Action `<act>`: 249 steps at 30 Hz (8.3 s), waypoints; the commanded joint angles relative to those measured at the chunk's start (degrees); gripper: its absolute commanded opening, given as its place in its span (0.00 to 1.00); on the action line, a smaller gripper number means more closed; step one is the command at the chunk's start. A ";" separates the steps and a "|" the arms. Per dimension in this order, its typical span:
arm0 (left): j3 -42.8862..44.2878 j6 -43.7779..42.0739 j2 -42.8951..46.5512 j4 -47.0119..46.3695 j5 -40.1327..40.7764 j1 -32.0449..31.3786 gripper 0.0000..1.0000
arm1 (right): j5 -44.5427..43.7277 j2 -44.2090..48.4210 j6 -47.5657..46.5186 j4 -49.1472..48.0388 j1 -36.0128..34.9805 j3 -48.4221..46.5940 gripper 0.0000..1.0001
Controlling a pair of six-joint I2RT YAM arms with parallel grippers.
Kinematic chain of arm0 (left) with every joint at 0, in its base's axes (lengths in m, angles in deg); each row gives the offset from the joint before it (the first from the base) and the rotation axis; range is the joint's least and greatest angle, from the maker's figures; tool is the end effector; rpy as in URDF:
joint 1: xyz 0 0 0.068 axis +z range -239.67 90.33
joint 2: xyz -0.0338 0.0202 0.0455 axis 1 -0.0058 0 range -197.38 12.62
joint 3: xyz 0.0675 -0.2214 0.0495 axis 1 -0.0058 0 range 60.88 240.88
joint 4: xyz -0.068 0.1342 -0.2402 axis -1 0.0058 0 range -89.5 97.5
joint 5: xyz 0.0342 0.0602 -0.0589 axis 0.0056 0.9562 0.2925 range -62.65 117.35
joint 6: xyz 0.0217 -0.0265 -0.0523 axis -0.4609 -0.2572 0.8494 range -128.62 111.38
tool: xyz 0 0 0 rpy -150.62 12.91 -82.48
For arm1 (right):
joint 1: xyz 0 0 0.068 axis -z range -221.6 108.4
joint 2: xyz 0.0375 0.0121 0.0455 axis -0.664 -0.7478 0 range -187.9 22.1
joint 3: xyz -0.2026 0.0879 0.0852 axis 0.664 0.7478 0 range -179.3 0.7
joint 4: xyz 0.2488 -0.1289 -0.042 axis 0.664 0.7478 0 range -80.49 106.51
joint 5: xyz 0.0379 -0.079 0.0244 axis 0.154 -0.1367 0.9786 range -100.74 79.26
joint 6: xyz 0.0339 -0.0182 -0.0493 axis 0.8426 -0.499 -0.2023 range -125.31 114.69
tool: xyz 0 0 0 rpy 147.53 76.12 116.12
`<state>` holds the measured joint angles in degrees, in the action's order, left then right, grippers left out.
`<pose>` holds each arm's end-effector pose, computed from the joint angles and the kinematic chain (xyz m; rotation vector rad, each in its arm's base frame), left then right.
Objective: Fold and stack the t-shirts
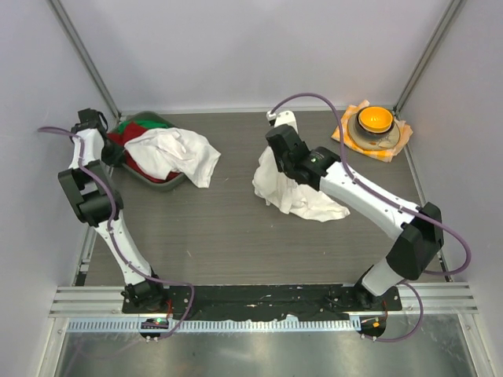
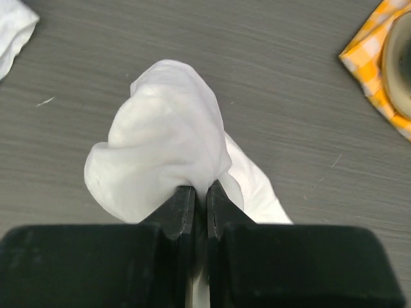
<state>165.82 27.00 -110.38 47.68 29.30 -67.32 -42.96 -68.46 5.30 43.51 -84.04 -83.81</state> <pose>0.4322 0.1795 0.1670 -1.3211 2.3641 -0.0229 0.2996 0.2396 0.2978 -0.3082 2.1261 -0.1073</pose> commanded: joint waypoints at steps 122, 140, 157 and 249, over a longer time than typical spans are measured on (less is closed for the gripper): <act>-60.56 15.27 61.30 -18.70 2.09 -51.88 1.00 | -8.98 -12.71 10.84 -7.28 -21.37 12.00 0.95; -60.48 13.87 64.72 -14.23 6.21 -51.79 1.00 | -17.34 -13.95 6.62 -5.09 -16.72 5.33 0.01; -50.98 10.35 73.16 -5.43 11.40 -50.83 1.00 | -37.53 -3.43 -19.14 9.77 -22.34 -53.68 0.01; -70.93 22.22 75.29 -20.18 0.43 -39.75 0.90 | 7.27 -38.57 -5.43 -17.65 -5.82 -34.77 0.01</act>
<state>94.48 52.26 -30.80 39.92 36.63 -106.79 -27.12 -120.72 1.17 30.02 -92.95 -121.27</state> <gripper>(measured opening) 0.913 0.038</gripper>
